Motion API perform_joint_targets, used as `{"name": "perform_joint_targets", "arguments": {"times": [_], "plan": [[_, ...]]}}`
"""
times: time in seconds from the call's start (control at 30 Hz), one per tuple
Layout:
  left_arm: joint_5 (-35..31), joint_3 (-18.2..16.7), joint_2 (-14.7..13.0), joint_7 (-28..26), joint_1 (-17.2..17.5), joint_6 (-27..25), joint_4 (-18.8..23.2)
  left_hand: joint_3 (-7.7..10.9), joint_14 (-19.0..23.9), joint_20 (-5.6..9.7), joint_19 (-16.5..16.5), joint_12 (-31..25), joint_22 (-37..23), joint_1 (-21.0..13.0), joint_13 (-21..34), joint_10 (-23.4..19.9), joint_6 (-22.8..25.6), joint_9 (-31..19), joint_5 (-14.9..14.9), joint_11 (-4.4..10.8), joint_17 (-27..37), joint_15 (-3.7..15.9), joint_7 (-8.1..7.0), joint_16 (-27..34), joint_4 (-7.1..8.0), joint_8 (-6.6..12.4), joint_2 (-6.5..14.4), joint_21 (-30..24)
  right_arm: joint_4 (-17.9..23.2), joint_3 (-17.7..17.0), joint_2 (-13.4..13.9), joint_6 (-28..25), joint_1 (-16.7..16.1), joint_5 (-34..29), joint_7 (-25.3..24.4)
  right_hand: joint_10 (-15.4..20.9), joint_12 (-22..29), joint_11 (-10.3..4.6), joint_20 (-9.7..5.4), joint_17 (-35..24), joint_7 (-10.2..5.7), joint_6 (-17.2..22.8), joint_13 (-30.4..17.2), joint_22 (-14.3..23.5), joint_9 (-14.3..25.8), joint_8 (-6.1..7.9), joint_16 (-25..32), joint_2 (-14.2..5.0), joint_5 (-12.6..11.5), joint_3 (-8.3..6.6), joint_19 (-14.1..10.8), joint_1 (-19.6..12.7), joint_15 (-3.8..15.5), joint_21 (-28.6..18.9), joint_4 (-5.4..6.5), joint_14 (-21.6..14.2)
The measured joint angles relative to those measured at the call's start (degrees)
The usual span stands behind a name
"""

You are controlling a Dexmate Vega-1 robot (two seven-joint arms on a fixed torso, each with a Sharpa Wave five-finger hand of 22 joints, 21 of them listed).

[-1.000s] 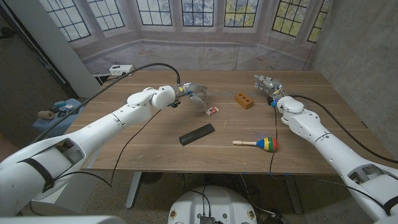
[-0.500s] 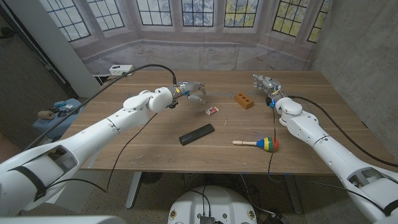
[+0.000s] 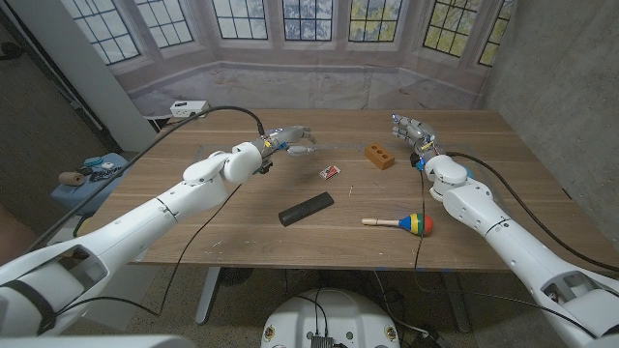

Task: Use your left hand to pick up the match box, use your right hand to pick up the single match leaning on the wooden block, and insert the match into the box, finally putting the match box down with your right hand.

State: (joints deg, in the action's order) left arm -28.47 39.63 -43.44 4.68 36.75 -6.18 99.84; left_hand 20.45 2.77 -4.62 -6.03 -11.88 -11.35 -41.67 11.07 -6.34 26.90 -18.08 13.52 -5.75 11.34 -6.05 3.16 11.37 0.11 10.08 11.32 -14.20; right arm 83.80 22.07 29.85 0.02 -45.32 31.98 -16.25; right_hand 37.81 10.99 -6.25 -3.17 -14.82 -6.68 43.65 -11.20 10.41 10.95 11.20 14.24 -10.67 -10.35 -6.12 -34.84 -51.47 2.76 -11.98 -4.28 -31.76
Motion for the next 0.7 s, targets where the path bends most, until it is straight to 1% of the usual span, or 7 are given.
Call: {"name": "perform_joint_targets", "arguments": {"times": [0.1,0.17,0.23,0.3,0.37,0.67,0.7], "plan": [[1.2,-0.8,0.0,-1.2,1.1,-0.5,0.7,0.26,0.2,-0.31,-0.3,0.0,0.0,0.2,0.0,0.0,-0.3,0.0,0.0,0.00,0.1,0.22,0.32,0.2,0.25,0.00,0.2,0.0,0.6,-0.1,0.0,0.1,-0.5,0.1,-0.2,-0.2,0.0,0.20,0.00,0.2,0.22,-0.4,0.0,0.0,0.0,-0.07,-0.4,0.07,0.0,-0.29,0.0,0.5,0.29,0.0,0.35,0.3],[2.3,-1.5,0.0,-2.2,2.0,-0.9,1.2,0.58,0.2,-0.11,-0.5,0.0,0.0,0.5,0.0,-0.2,-1.6,0.2,0.0,0.25,0.3,0.22,0.29,0.2,1.05,0.00,0.5,0.0,1.1,-0.1,0.0,0.2,-0.9,0.1,-0.4,-0.2,0.0,0.20,-0.30,0.2,0.34,-0.5,0.0,0.0,0.0,-0.40,-0.5,0.07,0.0,-0.29,0.4,0.5,0.29,0.0,0.35,0.3],[2.9,-1.8,0.0,-2.7,2.4,-1.0,1.4,0.97,0.2,-0.09,-0.5,-0.1,0.0,0.8,0.0,-0.3,-2.6,0.5,0.0,0.33,0.3,0.22,0.10,0.2,1.44,0.00,0.7,0.0,1.4,-0.2,0.0,0.3,-1.1,0.2,-0.5,-0.5,0.0,0.50,0.01,0.2,0.43,-0.6,0.0,0.0,0.0,-0.40,-0.5,0.15,0.0,-0.29,0.6,0.6,0.06,0.0,0.35,0.6],[3.6,-2.3,0.0,-3.3,3.0,-1.3,1.7,1.04,0.2,-0.09,-0.5,-0.2,0.0,0.8,0.0,-0.3,-2.6,0.6,0.0,0.33,0.3,0.22,0.09,0.2,1.51,0.00,0.7,0.0,1.5,-0.2,0.0,0.4,-1.2,0.2,-0.6,-0.7,0.0,0.26,0.00,0.5,0.22,-0.8,0.0,0.0,0.0,-0.40,-0.5,0.08,0.0,-0.46,0.6,1.0,-0.02,0.0,0.52,0.6],[4.4,-2.5,0.0,-4.0,3.4,-1.4,1.8,1.26,0.4,-0.09,-0.5,-0.2,0.0,2.4,0.0,-0.3,-2.6,0.8,0.0,0.33,0.3,-0.01,0.10,0.2,1.90,0.00,-0.5,0.0,1.7,-0.2,-0.1,0.4,-1.4,0.2,-0.7,-0.7,0.0,0.26,0.01,0.5,0.42,-1.0,0.0,0.0,0.0,-0.40,-0.5,0.08,0.0,-0.53,0.6,1.0,-0.02,0.0,0.60,0.6],[7.9,-4.1,-0.3,-6.7,5.3,-0.7,2.2,1.43,0.8,-0.09,-0.5,-0.2,0.0,2.9,0.0,-0.7,-2.6,1.1,-0.4,0.63,0.3,0.22,0.10,0.2,2.85,0.00,-0.1,0.0,1.7,0.4,-1.1,0.5,-1.5,-0.2,-1.5,-0.7,0.0,0.28,0.00,0.7,0.43,-1.0,0.0,0.0,0.0,-0.39,-0.9,0.09,0.0,-0.77,0.6,1.4,-0.02,0.0,0.83,0.6],[8.3,-4.1,-0.3,-7.0,5.3,-0.5,2.2,1.50,0.8,-0.09,-0.5,-0.2,0.0,2.9,0.0,-0.9,-2.6,1.1,-0.4,0.43,0.3,0.22,0.10,0.2,2.92,0.00,-0.1,0.0,1.5,0.4,-1.3,0.5,-1.4,-0.2,-1.5,-0.7,0.0,0.28,0.00,0.7,0.43,-1.0,0.0,0.0,0.0,-0.39,-0.9,0.09,0.0,-0.76,0.6,1.4,-0.02,0.0,0.83,0.6]]}}
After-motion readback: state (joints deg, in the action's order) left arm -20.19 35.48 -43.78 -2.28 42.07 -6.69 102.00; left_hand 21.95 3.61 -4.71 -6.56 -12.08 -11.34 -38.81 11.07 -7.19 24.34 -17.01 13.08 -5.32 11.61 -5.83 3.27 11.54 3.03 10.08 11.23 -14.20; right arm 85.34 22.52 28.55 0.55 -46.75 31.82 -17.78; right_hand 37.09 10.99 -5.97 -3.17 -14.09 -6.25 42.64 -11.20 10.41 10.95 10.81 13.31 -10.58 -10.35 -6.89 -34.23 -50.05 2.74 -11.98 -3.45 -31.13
